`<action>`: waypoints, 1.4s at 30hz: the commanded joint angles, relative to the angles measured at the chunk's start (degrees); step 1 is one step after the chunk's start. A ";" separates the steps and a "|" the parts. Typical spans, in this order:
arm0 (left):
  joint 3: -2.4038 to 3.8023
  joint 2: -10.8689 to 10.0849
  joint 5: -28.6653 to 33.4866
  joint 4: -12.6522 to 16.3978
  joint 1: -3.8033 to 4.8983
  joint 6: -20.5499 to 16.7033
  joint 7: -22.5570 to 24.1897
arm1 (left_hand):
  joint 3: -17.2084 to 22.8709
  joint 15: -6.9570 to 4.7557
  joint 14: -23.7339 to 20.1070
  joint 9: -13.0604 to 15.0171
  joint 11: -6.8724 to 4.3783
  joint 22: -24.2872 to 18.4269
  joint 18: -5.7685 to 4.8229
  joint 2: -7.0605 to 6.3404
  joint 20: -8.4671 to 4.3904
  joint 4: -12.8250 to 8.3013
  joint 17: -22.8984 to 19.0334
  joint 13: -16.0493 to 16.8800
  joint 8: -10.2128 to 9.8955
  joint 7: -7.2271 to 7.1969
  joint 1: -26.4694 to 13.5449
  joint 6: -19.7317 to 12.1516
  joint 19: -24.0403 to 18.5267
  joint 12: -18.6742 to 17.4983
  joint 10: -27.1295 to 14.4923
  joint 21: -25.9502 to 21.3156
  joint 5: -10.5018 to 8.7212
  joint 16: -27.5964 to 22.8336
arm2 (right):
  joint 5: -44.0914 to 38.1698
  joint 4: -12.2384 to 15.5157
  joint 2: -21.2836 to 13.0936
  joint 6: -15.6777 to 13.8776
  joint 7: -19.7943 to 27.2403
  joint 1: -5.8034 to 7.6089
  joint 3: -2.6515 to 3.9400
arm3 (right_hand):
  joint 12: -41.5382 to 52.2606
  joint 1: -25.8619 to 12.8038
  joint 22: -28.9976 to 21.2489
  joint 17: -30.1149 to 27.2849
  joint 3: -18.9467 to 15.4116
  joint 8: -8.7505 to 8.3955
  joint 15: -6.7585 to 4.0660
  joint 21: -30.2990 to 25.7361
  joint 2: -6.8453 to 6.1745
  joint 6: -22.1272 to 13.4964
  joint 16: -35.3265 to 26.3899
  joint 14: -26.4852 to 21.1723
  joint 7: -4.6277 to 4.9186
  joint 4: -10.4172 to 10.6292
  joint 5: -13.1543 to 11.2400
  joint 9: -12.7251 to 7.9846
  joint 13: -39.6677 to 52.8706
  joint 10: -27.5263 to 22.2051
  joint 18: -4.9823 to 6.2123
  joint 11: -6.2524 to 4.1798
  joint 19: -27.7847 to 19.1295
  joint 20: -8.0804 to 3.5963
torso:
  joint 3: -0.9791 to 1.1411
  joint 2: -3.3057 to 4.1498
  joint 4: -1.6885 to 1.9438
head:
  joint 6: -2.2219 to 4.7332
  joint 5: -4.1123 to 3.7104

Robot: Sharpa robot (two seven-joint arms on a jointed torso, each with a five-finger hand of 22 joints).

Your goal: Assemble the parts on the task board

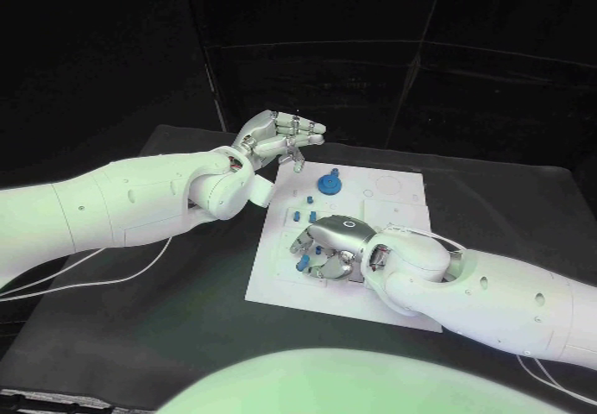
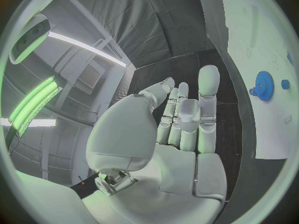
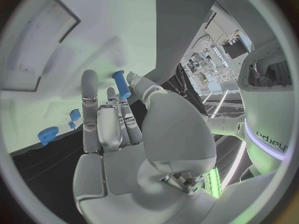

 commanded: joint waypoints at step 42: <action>0.03 0.01 0.11 -0.15 0.08 0.88 -0.08 | -0.01 0.29 -0.11 0.03 0.02 -0.07 0.33 0.17 0.10 0.02 -0.05 0.05 0.27 0.04 -0.09 -0.23 -0.09 0.09 -0.54 -0.24 0.09 0.14 | 1.27 2.39 -2.55 -2.47 1.72 0.03 0.03 | 4.29 2.01 0.14 3.53 0.13 0.83 -1.27 0.65 3.01 3.25 2.13 1.66 -0.92 -1.17 1.42 0.40 0.12 10.49 0.40 -1.86 1.04 -1.48 | -0.08 0.03 0.05 | -0.08 -0.23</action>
